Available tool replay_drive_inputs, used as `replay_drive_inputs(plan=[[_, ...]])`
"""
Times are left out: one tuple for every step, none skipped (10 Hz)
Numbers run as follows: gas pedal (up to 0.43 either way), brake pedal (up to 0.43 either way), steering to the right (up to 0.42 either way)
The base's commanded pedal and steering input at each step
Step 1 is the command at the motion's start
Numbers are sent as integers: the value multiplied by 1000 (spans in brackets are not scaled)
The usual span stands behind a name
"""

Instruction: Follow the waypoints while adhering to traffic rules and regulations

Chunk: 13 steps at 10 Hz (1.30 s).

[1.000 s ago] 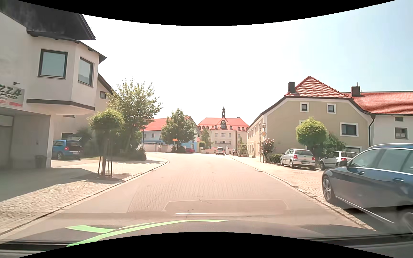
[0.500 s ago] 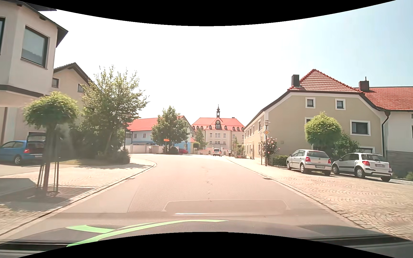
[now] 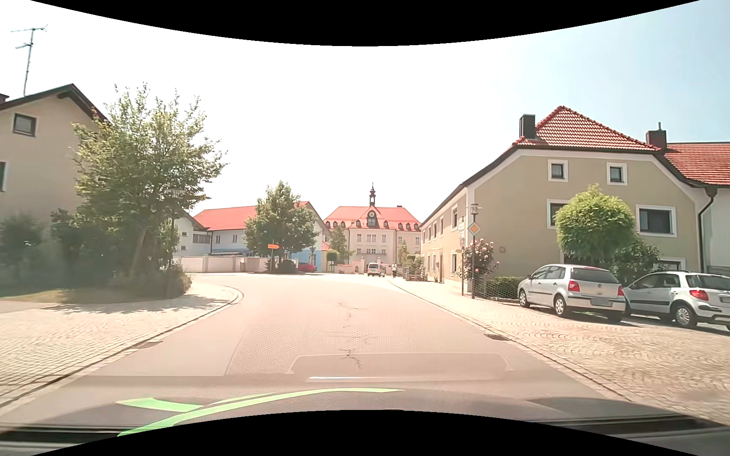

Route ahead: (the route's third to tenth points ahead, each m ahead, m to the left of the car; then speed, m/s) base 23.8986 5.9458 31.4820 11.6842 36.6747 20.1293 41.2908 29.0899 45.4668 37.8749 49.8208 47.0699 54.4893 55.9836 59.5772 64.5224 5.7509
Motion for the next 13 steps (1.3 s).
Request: replay_drive_inputs(plan=[[79, 0, 51], [87, 0, 45], [110, 0, 37], [118, 0, 31], [130, 0, 18], [138, 0, 4], [157, 0, -3], [157, 0, -8], [169, 0, -13], [169, 0, -23], [169, 0, -32], [169, 0, -44], [169, 0, -57]])
